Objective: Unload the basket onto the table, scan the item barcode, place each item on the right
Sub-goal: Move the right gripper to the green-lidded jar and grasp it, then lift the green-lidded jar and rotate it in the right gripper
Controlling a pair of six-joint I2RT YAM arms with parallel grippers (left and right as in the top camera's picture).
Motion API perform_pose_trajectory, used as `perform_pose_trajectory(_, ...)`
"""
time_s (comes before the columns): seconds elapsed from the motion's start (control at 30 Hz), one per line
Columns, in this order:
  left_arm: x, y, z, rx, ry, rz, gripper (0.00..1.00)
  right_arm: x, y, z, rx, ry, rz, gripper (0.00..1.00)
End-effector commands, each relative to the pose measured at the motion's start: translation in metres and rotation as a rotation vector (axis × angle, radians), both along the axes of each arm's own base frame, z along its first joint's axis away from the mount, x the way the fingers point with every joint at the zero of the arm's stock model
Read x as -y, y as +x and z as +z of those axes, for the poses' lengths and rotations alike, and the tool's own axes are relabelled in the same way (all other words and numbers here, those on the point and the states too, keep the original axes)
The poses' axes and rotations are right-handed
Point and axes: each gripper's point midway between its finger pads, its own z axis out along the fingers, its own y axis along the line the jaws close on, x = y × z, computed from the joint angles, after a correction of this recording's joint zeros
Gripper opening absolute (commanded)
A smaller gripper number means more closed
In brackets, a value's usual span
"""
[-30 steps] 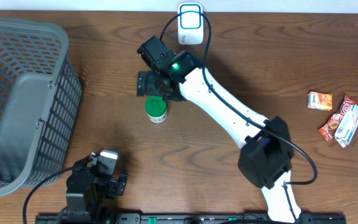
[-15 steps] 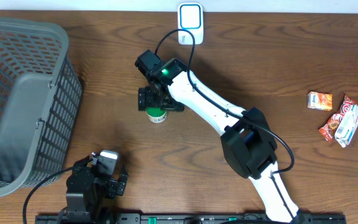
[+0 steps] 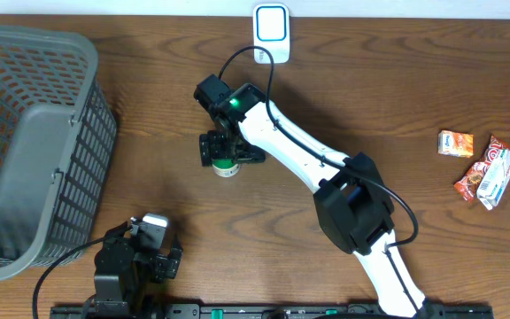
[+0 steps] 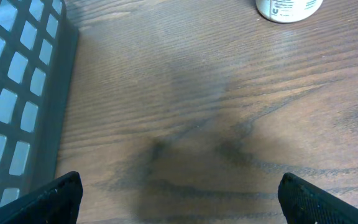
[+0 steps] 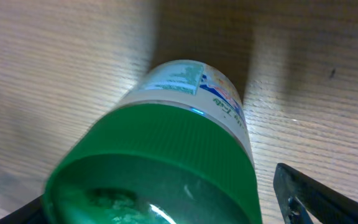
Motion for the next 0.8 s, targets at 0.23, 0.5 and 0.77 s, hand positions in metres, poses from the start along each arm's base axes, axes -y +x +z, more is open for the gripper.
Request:
perform_pose_trajectory(0.23, 0.000, -0.008, -0.014, -0.057, 0.000, -0.001, 0.98, 0.004, -0.007, -0.021, 0.000, -0.041, 0.206, 0.89)
perform_pose_trajectory(0.5, 0.000, -0.008, -0.014, -0.057, 0.000, -0.001, 0.98, 0.009, 0.004, -0.022, 0.050, -0.073, 0.217, 0.81)
perform_pose_trajectory(0.77, 0.000, -0.008, -0.014, -0.057, 0.000, -0.001, 0.98, 0.005, 0.005, -0.027, 0.063, -0.071, 0.240, 0.85)
